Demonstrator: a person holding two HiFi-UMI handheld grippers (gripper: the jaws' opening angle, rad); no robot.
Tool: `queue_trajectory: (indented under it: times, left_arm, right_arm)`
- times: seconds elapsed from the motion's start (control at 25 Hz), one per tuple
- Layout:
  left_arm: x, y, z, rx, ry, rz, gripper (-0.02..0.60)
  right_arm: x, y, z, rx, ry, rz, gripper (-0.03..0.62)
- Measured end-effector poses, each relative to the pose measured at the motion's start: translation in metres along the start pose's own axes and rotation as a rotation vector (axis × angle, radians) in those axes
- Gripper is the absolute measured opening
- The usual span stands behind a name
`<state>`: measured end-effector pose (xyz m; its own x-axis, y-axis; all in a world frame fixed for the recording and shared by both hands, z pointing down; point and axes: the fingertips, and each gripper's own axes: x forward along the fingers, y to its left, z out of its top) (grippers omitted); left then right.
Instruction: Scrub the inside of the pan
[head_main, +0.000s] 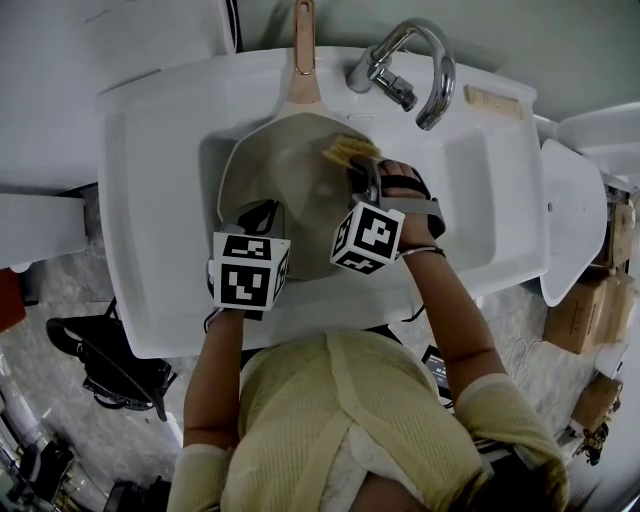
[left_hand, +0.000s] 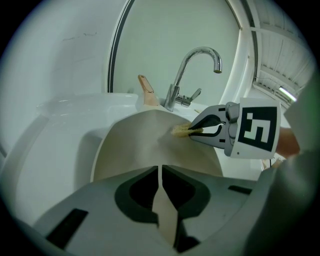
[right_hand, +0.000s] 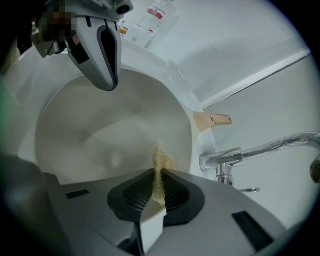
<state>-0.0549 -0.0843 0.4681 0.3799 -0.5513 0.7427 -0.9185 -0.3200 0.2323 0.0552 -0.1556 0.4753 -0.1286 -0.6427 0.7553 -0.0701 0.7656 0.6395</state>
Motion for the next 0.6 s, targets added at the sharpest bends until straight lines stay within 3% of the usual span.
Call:
queue_trajectory:
  times: [0.6]
  left_arm:
    - [-0.002,0.002,-0.006,0.021,0.020,0.000,0.076]
  right_arm:
    - [0.000,0.041,-0.025,0.060,0.123,0.111,0.054]
